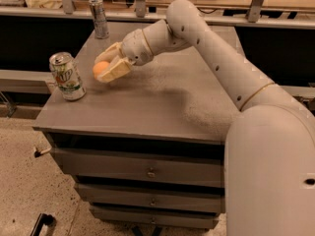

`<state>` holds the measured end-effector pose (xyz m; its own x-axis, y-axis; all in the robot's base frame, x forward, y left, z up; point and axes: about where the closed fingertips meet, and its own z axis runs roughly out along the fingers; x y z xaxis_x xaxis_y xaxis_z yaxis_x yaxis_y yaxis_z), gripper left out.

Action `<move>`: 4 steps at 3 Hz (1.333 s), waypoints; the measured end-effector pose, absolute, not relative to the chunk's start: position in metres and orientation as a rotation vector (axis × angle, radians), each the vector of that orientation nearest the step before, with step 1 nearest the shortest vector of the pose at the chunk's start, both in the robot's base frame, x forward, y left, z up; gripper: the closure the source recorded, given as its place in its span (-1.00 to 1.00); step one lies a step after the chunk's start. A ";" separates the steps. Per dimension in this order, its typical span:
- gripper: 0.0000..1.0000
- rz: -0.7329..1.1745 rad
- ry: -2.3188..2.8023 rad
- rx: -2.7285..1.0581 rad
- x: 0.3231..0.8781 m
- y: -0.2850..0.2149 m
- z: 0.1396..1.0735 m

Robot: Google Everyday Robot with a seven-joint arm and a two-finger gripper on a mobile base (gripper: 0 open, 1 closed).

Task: Move orange near 7up can

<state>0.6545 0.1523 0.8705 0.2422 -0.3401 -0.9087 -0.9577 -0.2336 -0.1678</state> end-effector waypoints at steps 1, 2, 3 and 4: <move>1.00 0.981 1.213 -1.748 0.653 0.162 0.868; 0.95 0.977 1.225 -1.784 0.652 0.170 0.860; 0.50 0.974 1.235 -1.796 0.652 0.172 0.857; 0.03 0.980 1.232 -1.799 0.651 0.175 0.856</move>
Offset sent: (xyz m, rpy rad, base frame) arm -0.0016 0.0189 -0.0126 -0.0737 -0.0063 0.0255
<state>0.6507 0.1754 0.8563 0.2497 -0.3912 -0.8858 -0.9511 -0.2708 -0.1485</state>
